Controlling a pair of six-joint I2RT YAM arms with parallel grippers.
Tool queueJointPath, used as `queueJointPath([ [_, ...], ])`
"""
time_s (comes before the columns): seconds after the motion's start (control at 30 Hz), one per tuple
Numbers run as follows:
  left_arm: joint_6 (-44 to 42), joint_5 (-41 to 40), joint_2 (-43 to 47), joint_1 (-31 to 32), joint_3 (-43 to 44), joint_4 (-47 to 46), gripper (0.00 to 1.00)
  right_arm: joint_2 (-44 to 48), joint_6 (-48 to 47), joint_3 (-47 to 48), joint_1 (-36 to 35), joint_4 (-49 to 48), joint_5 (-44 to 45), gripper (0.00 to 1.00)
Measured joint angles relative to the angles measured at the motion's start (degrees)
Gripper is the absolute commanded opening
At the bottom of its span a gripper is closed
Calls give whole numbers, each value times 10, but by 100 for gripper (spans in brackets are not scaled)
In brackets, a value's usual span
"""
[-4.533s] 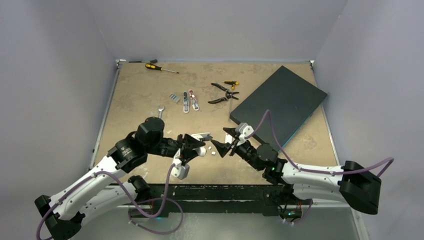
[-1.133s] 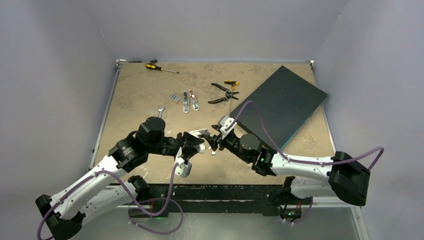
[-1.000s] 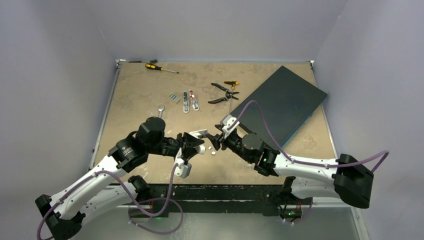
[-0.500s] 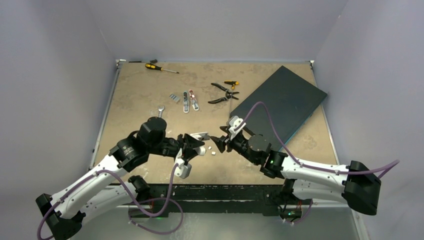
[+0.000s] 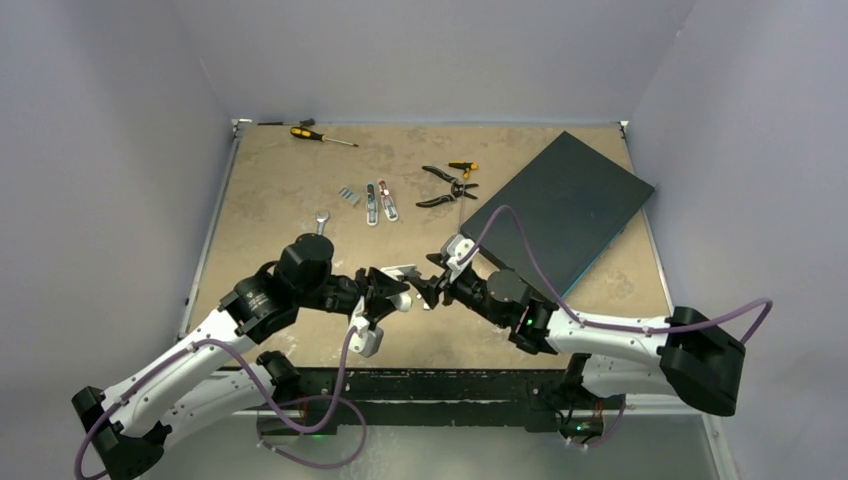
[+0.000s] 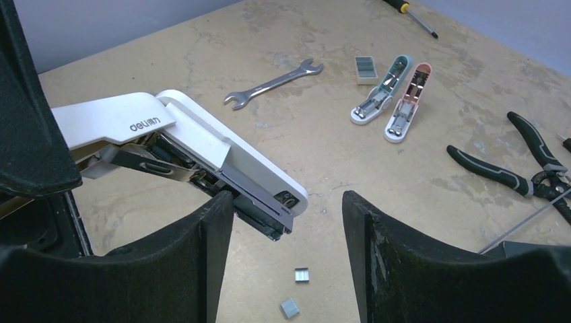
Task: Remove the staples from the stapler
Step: Unload the staple at the center of the board.
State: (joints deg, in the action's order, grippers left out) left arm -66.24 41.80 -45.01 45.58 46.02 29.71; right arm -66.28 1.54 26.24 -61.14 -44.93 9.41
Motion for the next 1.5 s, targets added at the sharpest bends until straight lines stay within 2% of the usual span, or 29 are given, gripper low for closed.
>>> queueJointPath([
  [0.4,0,0,0,0,0,0,0,-25,0,2,0,-25,0,62],
  [0.6,0,-1,0,0,0,0,0,-35,1,7,0,-30,3,58],
  [0.9,0,-22,0,-2,0,0,0,-65,2,44,-3,2,34,55],
  [1.33,-5,-16,-2,0,0,3,0,-17,10,47,-2,120,79,57],
  [1.5,-5,-11,-3,0,0,3,0,30,9,23,-2,103,58,62],
])
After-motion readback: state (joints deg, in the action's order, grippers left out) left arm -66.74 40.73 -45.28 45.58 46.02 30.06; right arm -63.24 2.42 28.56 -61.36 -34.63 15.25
